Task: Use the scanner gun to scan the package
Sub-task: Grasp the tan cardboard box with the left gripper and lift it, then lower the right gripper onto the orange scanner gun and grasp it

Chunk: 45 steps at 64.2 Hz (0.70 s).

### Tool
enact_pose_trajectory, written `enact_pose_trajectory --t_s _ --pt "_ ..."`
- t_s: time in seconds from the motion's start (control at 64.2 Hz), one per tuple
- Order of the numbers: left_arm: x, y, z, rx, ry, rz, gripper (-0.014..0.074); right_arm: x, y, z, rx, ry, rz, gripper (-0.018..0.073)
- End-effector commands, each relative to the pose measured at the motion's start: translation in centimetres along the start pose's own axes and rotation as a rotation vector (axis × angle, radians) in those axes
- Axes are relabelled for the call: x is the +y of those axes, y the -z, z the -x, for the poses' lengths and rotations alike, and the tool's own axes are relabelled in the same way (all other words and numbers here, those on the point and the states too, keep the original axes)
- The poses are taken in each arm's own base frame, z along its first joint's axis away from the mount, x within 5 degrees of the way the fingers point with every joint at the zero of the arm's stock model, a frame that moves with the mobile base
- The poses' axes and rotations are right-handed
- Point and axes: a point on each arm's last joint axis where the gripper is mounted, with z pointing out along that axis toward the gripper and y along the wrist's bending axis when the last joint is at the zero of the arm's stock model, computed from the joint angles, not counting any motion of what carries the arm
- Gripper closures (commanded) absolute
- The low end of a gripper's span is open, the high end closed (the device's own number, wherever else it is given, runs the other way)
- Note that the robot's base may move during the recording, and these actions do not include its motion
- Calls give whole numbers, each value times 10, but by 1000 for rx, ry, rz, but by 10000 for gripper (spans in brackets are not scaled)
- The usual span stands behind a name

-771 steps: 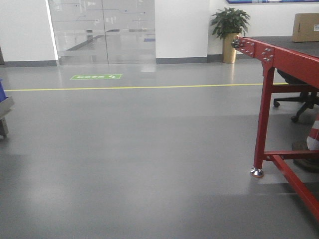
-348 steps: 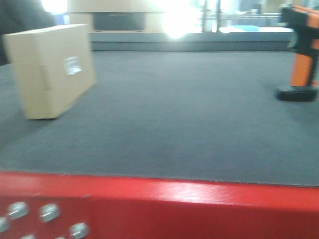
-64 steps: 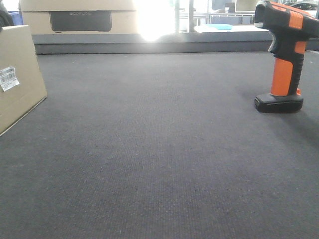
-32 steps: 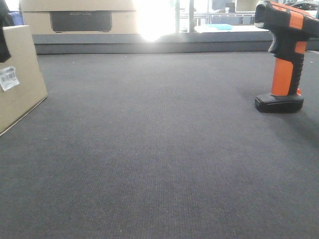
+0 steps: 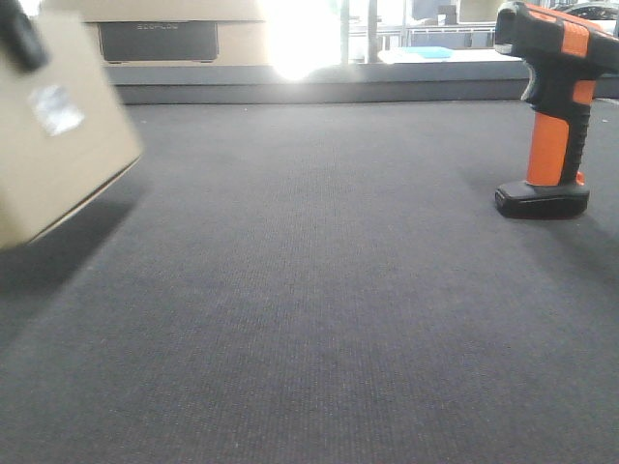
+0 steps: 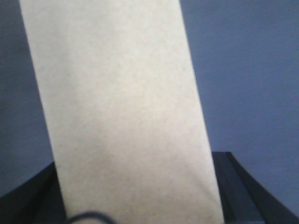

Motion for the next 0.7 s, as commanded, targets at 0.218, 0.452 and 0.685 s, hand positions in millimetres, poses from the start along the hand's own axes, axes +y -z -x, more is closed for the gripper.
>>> enact_pose_trajectory --t_s 0.218,0.452,0.685 --pt "-33 48 -17 -164 90 -306 708 3 -11 -32 86 16 41 -9" --pt "-39 36 -29 -129 137 -412 708 -5 -26 -68 -40 15 30 -9" --pt "-37 25 -34 -114 166 -412 708 -10 -53 -96 -81 26 4 -9"
